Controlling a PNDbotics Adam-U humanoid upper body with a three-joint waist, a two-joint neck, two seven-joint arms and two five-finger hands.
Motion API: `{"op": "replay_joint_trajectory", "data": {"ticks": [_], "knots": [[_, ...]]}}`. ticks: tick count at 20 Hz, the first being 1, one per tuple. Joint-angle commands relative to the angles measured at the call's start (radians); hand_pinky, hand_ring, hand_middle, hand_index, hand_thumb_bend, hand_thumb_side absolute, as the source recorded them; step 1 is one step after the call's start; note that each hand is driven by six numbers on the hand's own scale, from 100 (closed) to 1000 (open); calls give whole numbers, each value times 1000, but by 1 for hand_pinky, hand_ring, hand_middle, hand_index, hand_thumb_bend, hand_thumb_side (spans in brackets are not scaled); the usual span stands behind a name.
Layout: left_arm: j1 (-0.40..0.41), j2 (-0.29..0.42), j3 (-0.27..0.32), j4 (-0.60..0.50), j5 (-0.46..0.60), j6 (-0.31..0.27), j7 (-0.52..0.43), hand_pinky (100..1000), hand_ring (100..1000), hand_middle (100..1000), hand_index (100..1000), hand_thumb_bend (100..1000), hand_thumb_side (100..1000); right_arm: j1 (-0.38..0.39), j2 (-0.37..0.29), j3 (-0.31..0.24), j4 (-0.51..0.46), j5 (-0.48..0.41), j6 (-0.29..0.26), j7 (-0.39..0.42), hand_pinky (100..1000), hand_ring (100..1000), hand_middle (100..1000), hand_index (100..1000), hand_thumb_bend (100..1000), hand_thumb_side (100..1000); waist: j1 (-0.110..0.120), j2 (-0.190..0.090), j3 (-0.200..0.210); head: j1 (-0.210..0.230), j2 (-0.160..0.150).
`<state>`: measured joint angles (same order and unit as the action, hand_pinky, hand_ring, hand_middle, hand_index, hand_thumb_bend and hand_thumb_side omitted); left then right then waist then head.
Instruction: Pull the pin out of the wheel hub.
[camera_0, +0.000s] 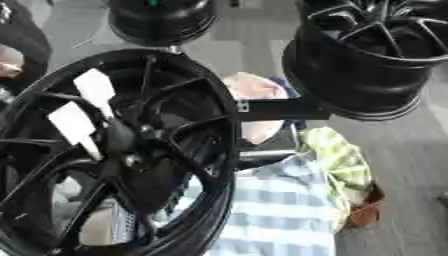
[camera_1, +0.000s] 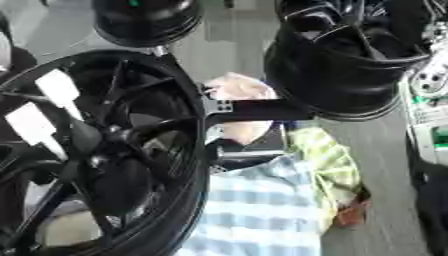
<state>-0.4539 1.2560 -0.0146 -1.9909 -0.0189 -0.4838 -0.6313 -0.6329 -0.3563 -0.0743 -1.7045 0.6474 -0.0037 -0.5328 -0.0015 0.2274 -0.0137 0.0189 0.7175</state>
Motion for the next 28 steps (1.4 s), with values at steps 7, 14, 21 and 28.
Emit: {"op": "replay_joint_trajectory", "data": {"ticks": [7, 14, 21, 28], "knots": [[-23, 17, 5, -9, 0, -66, -71, 895, 831, 770, 874, 451, 100, -12, -13, -10, -18, 1, 0, -2, 761, 748, 687, 812, 100, 410, 2, -22, -2, 0, -12], [-55, 27, -43, -9, -37, -63, -75, 892, 826, 761, 863, 474, 100, -18, -14, -5, -13, -3, -2, 1, 761, 748, 687, 812, 100, 409, 1, -19, -5, -6, -30], [-95, 40, -120, -9, -66, -53, -138, 891, 826, 762, 871, 502, 100, -24, -12, 1, -10, -7, -9, 5, 761, 747, 685, 811, 100, 406, 4, -17, -12, -2, -43], [-101, 39, -168, -9, -99, -4, -182, 881, 808, 735, 874, 517, 117, -24, -9, 4, -12, -8, -14, 5, 760, 746, 685, 811, 100, 408, 6, -18, -17, 1, -49]]}}
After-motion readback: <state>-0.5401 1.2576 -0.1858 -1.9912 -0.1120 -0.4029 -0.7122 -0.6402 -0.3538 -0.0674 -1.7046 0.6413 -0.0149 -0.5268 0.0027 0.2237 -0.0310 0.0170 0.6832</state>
